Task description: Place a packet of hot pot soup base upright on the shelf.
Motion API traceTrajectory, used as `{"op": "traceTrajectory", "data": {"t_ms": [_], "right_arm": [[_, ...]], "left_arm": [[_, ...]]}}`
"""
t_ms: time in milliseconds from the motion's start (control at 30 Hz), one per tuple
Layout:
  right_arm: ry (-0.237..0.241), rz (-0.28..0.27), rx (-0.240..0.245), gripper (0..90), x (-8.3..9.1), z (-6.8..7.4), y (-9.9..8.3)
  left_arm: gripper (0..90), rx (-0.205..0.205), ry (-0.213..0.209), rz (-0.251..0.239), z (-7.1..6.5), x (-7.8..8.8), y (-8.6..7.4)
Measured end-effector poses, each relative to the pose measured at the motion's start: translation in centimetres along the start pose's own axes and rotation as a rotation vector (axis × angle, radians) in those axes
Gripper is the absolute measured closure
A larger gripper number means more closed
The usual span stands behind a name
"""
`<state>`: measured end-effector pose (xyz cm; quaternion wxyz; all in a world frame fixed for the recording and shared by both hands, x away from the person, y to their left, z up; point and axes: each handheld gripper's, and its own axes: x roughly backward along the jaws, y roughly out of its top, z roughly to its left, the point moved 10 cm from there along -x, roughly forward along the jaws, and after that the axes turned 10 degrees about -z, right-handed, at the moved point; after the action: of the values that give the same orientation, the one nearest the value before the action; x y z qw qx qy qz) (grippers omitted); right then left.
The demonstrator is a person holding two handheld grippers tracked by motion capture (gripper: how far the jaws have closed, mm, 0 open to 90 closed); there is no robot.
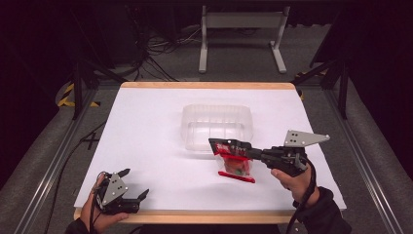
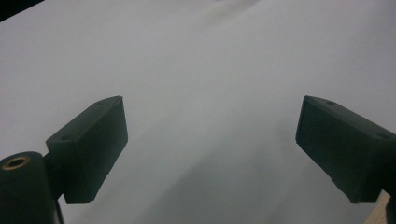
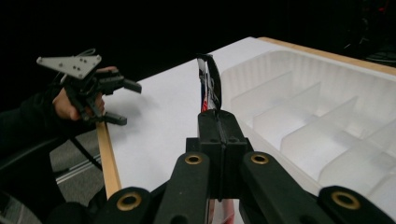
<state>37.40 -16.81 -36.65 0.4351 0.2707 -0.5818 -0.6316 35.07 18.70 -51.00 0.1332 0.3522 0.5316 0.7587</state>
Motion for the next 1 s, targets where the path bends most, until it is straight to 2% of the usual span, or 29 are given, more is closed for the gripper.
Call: {"op": "traceTrajectory", "data": {"t_ms": [300,433,500,700,1000], "right_arm": [[-0.062,-0.054,0.01,90.0,0.8,-0.9,2.3],[-0.106,-0.075,0.023,90.0,0.7,-1.5,3.6],[-0.144,-0.086,0.038,90.0,0.5,-2.0,4.3],[-0.212,-0.098,0.058,90.0,-0.9,-3.2,5.9],[-0.245,-0.092,0.05,90.0,-3.5,-4.4,7.2]], "left_arm": [[9.7,0.001,-0.002,0.005,-0.1,0.0,-0.1],[9.7,-0.001,-0.002,0.005,0.0,0.0,-0.1],[9.7,-0.001,-0.003,0.003,-0.1,0.0,-0.1],[9.6,-0.004,-0.005,0.002,0.0,0.0,0.0],[9.5,-0.006,-0.009,0.001,-0.1,0.0,0.0]]}}
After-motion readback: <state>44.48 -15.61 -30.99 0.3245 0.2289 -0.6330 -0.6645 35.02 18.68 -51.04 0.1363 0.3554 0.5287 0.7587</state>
